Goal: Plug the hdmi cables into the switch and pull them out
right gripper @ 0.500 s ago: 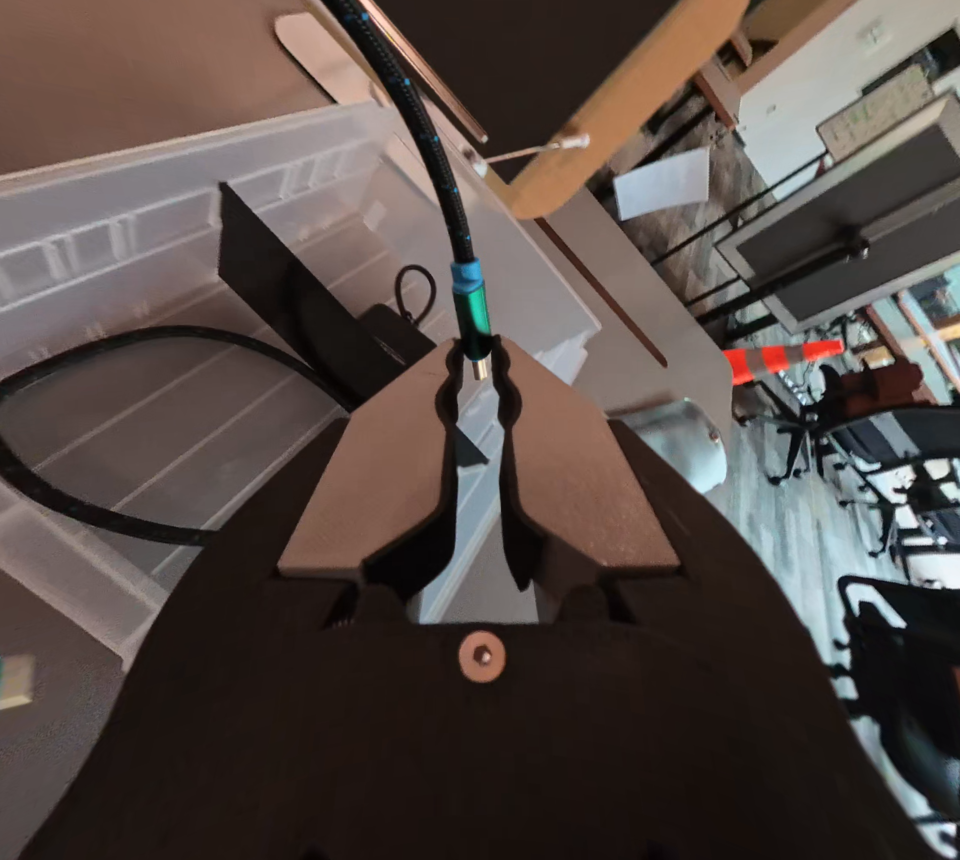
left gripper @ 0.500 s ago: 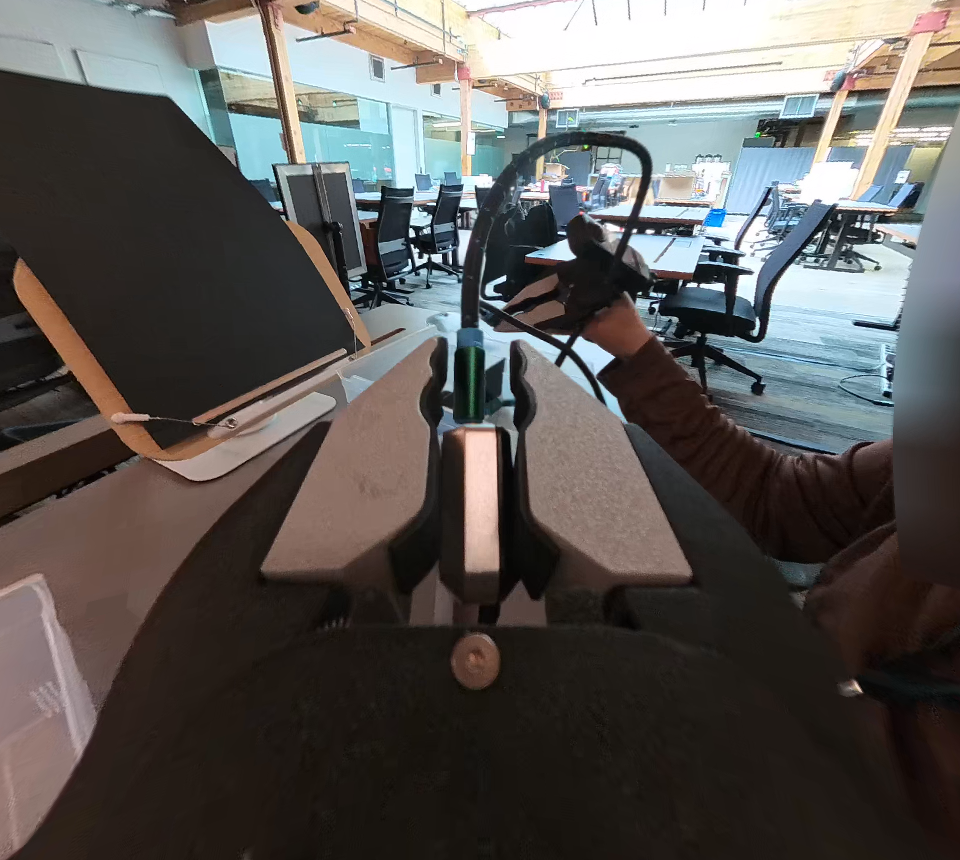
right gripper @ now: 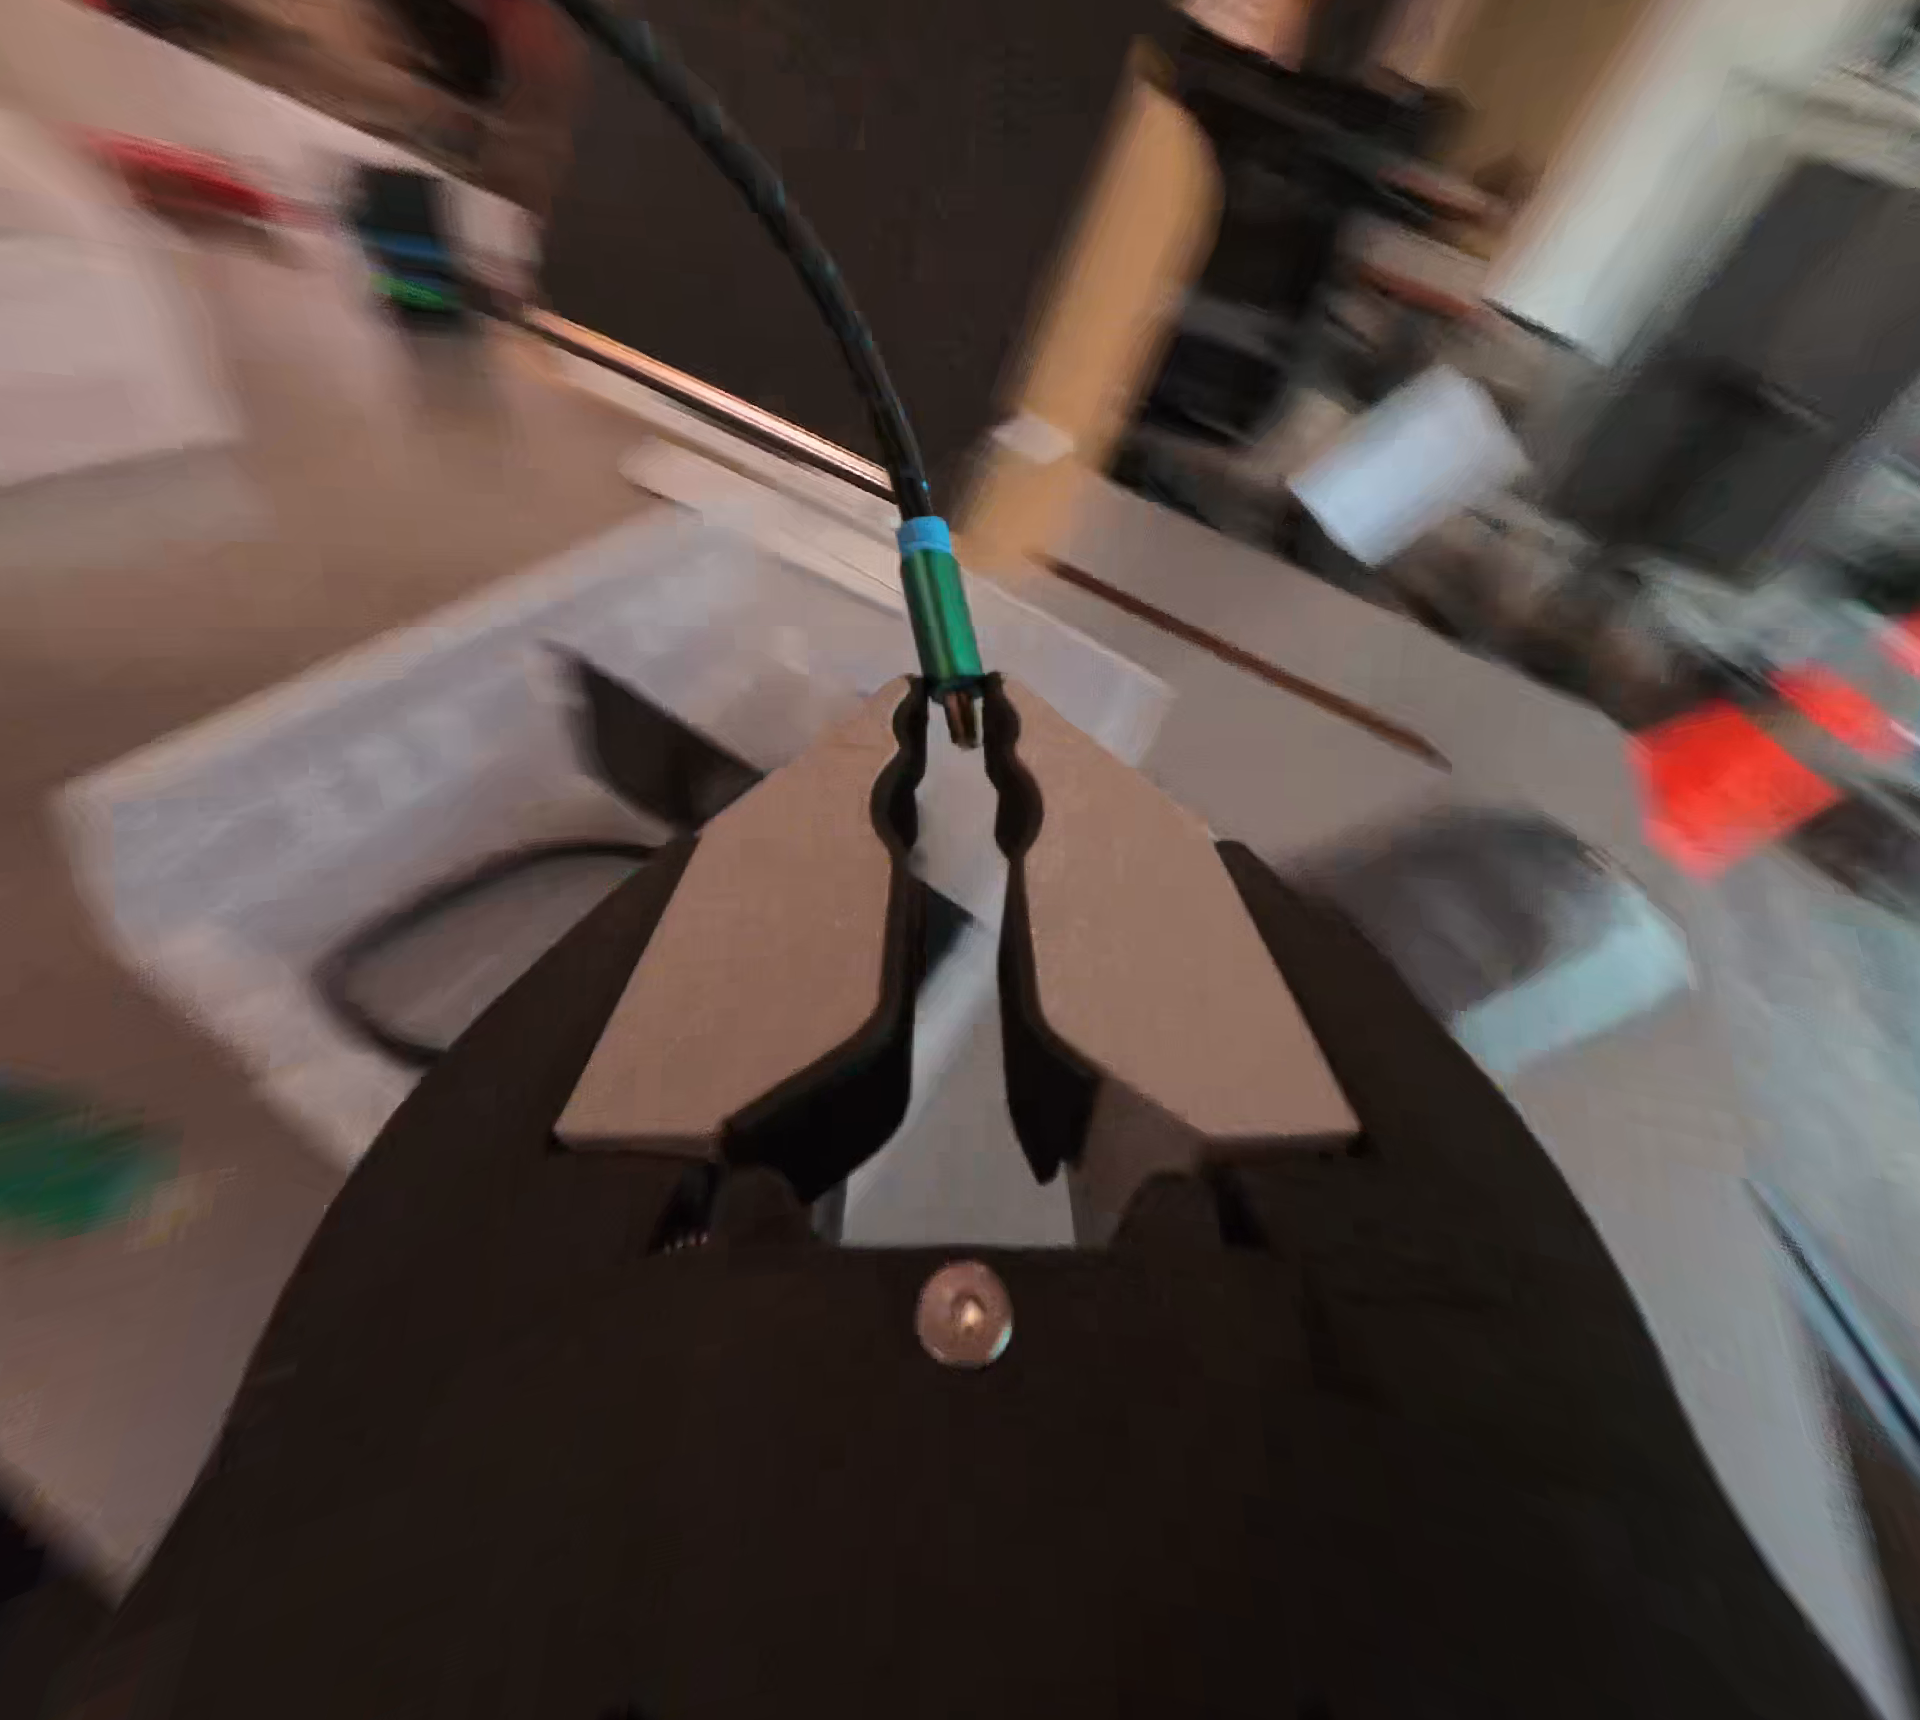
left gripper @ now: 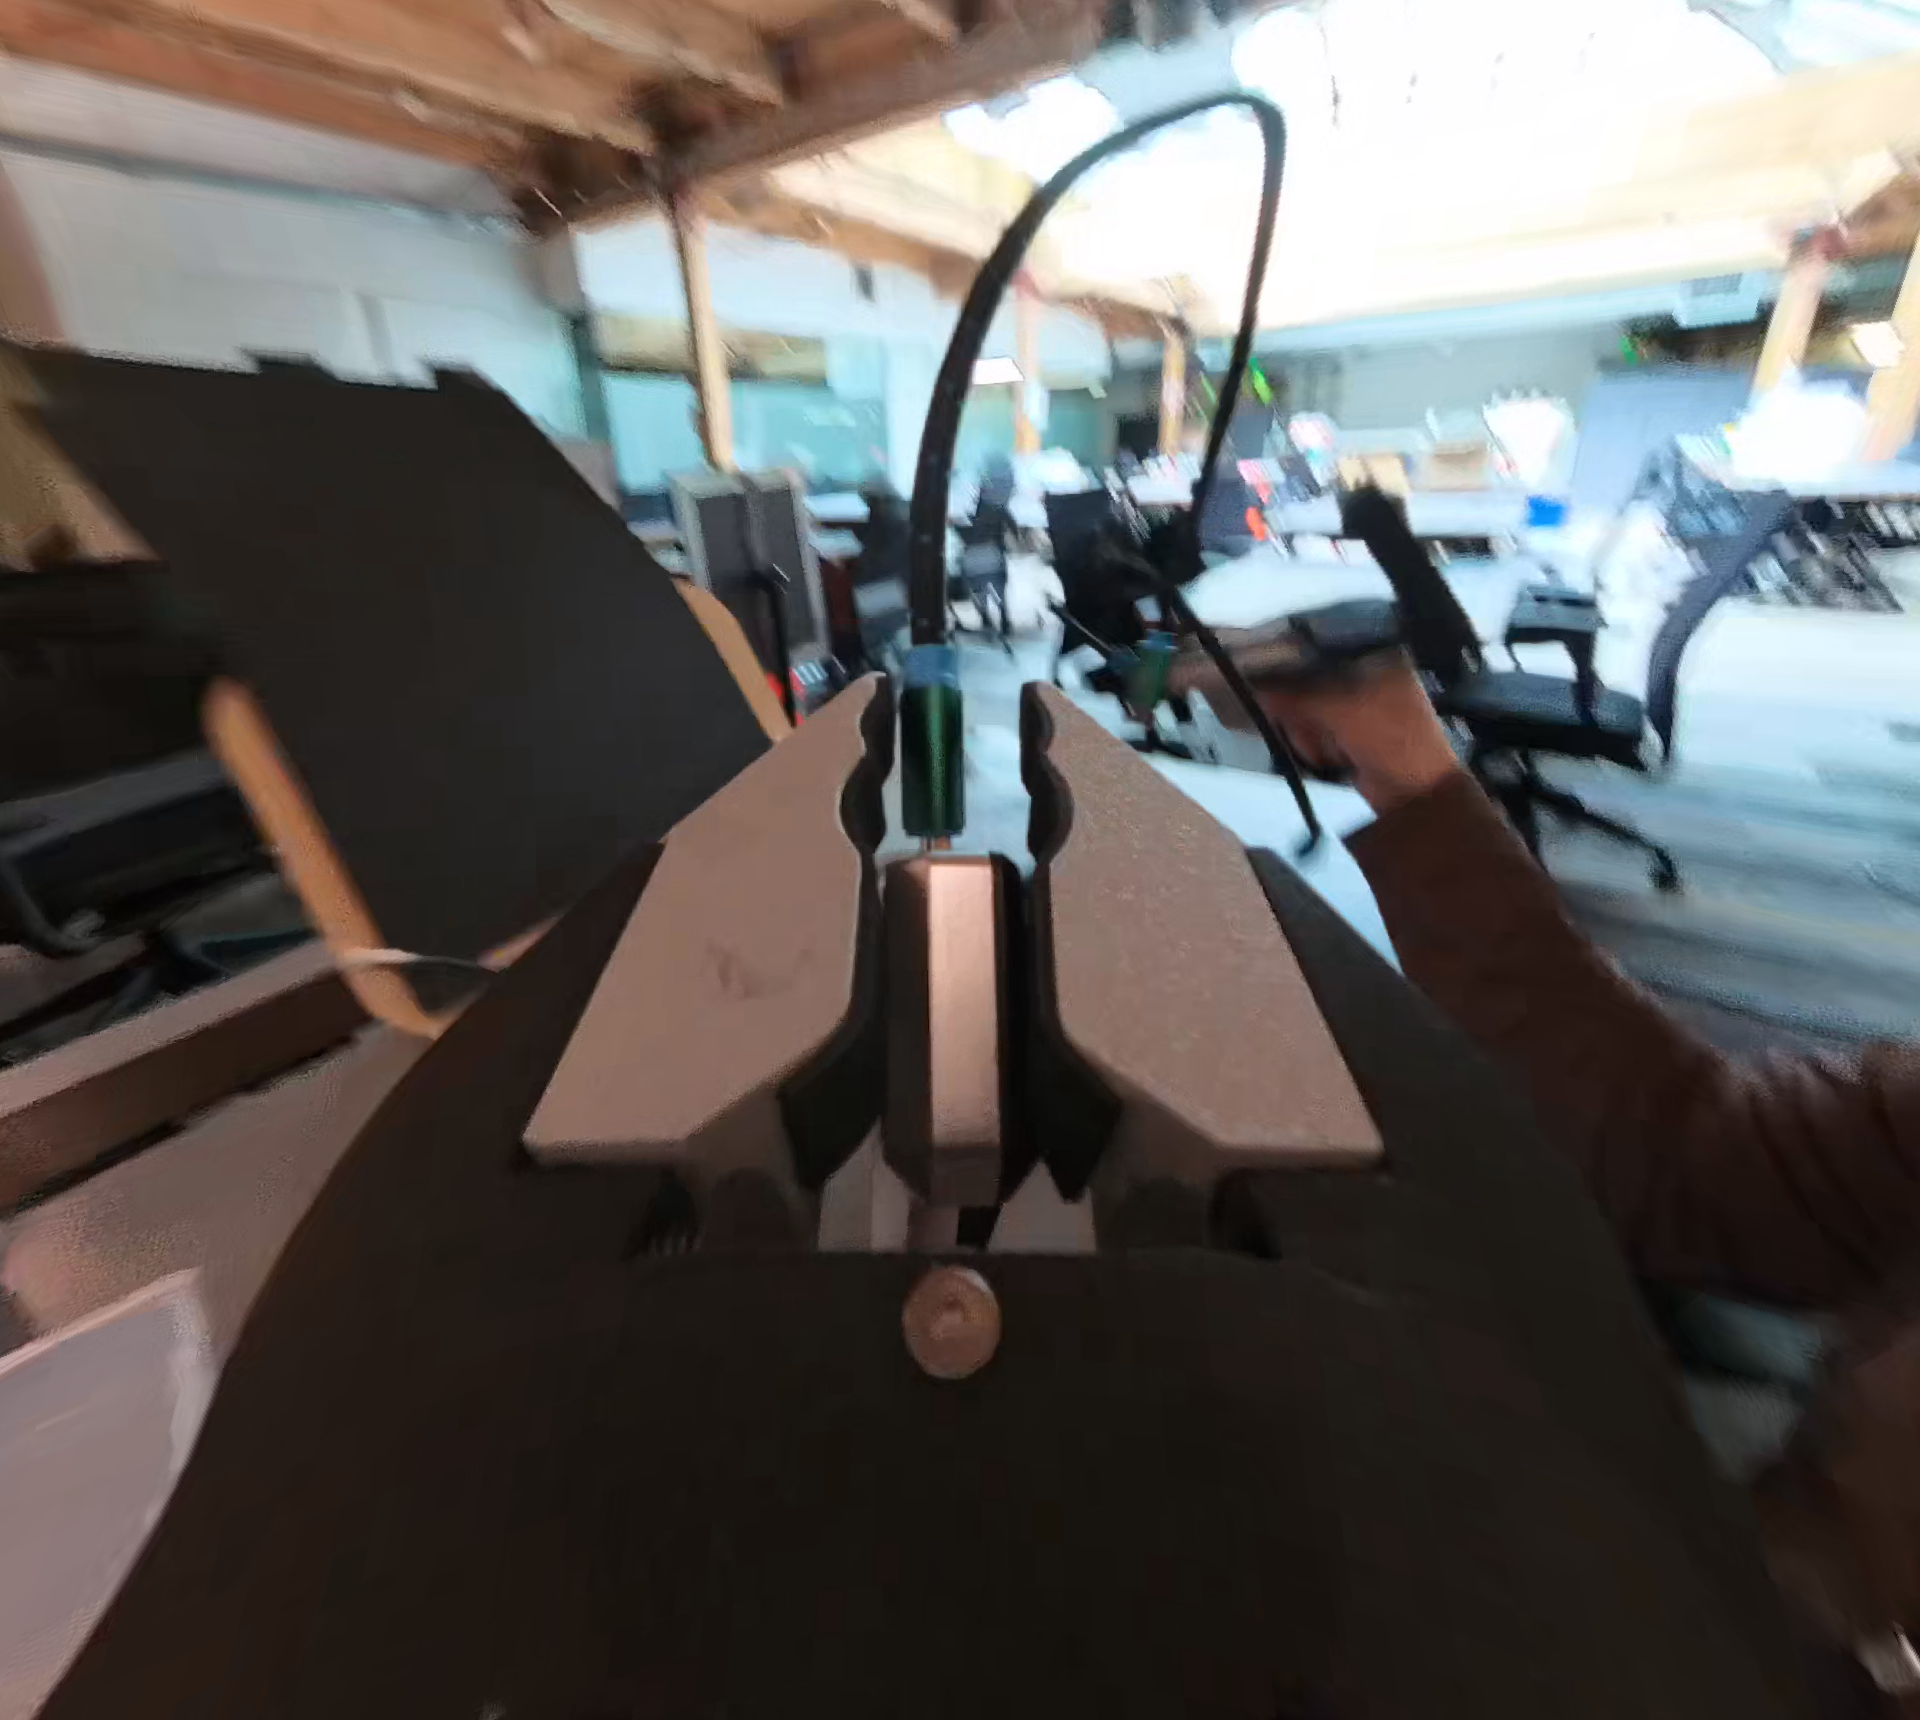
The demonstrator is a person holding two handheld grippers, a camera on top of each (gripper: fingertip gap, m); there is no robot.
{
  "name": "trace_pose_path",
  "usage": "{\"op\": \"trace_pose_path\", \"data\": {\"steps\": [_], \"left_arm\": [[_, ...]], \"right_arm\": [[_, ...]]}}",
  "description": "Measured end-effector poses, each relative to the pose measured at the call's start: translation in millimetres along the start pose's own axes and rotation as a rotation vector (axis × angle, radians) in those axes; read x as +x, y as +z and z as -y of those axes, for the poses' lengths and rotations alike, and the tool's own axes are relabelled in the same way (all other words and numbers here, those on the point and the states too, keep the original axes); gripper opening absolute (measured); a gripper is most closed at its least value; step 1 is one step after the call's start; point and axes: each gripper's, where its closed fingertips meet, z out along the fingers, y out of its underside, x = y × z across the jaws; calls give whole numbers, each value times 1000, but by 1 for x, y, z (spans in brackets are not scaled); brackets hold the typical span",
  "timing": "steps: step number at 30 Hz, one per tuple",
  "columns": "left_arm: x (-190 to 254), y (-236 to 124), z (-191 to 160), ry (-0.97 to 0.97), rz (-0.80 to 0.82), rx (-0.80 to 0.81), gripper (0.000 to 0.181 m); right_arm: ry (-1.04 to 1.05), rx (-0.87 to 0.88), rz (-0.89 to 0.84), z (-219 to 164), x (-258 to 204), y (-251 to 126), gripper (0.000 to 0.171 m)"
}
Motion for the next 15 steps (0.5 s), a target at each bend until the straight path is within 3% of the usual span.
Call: {"op": "trace_pose_path", "data": {"steps": [3,5,7,10,15], "left_arm": [[36,34,-36,43,-80,-104,21],[47,45,-34,27,-122,-73,21],[47,48,-18,-2,-146,2,22],[34,33,14,-87,-141,144,21],[-1,-12,34,-80,-10,273,22]], "right_arm": [[-92,143,455,43,-110,-1,7],[-195,70,567,40,-160,9,8],[-292,-38,514,25,-179,31,7],[-298,-122,412,10,-170,53,7],[-167,-72,251,22,-121,44,7]]}}
